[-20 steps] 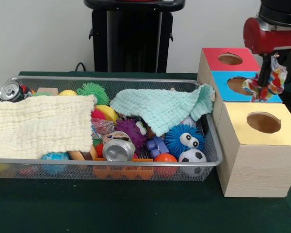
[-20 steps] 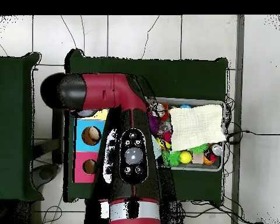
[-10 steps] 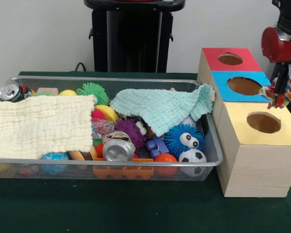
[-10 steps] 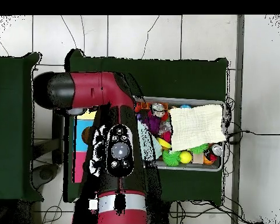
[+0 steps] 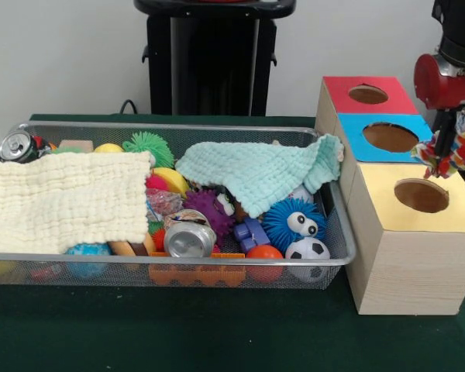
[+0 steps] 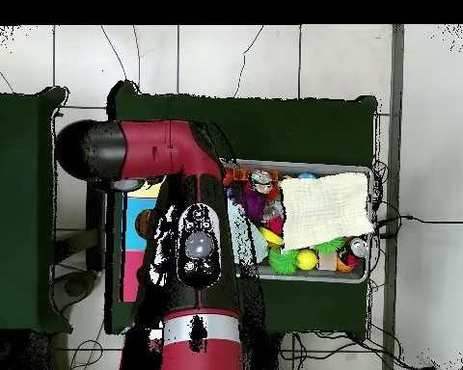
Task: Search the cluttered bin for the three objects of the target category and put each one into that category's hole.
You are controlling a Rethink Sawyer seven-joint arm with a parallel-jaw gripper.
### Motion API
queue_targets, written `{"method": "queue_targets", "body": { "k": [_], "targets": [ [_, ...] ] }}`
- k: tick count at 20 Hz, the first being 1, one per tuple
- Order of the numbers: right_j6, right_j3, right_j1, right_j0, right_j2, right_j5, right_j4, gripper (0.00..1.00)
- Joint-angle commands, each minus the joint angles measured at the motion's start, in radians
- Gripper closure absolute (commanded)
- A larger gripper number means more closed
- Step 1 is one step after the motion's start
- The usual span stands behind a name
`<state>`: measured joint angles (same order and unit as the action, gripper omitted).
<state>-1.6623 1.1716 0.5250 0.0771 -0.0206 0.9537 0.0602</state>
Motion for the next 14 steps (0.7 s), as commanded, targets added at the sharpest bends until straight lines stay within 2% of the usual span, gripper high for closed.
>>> {"method": "queue_targets", "body": {
  "k": [1,14],
  "targets": [
    [-0.204,0.079,-0.02,-0.014,0.014,-0.054,0.012,1.0],
    [-0.206,0.12,-0.025,0.007,-0.004,-0.142,-0.016,1.0]
  ]
}}
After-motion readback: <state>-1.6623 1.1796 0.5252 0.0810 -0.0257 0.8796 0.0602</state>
